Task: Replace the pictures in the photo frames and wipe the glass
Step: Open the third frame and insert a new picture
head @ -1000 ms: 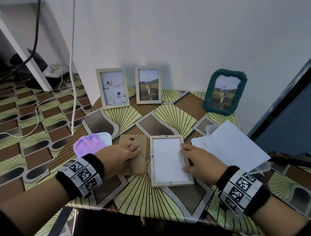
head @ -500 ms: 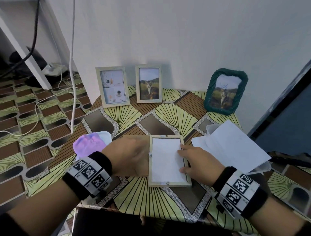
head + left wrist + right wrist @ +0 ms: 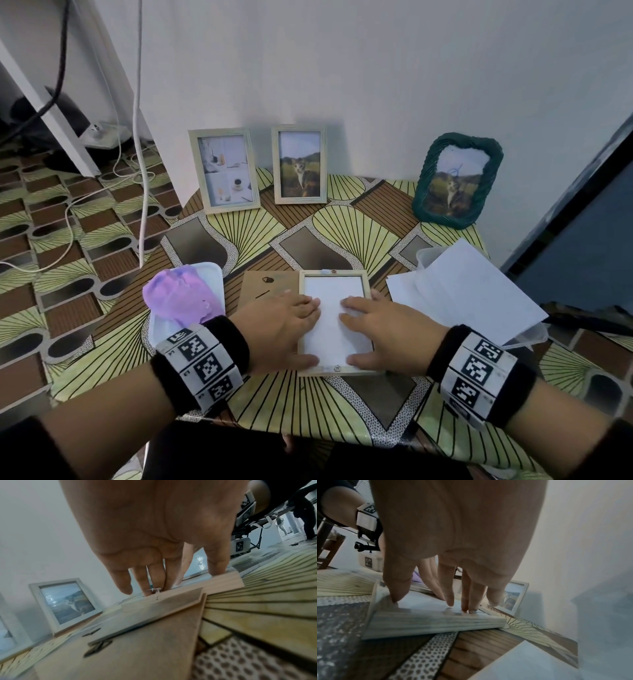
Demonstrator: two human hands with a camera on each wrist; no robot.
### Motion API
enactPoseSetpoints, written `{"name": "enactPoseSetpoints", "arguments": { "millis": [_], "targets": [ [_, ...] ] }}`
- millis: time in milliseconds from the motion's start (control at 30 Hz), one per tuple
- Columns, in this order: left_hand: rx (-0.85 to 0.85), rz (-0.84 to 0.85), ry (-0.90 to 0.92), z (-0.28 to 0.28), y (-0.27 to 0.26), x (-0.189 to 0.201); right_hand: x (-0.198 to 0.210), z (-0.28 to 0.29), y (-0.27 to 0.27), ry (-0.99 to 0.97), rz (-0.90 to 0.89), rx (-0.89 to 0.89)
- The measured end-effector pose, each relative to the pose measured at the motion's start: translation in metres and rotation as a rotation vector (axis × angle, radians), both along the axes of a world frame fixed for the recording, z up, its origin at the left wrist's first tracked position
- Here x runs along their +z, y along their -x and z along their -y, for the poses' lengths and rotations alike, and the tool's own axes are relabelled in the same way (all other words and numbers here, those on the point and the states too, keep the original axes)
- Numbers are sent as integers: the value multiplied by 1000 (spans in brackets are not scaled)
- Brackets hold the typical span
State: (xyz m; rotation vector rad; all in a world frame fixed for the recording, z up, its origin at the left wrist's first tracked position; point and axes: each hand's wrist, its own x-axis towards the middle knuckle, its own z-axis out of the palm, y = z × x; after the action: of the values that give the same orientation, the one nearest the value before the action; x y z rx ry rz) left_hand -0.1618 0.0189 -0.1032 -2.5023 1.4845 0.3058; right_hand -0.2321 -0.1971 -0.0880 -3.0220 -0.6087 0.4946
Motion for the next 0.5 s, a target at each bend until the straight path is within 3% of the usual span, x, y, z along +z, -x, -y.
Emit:
{"name": "enactPoseSetpoints", "arguments": {
  "millis": [300, 500],
  "targets": [
    [-50, 36, -54, 2, -7, -4, 6, -14, -6, 130, 23, 89],
    [-40, 28, -33, 1, -4, -6, 2, -11, -9, 104, 39, 83]
  ]
}}
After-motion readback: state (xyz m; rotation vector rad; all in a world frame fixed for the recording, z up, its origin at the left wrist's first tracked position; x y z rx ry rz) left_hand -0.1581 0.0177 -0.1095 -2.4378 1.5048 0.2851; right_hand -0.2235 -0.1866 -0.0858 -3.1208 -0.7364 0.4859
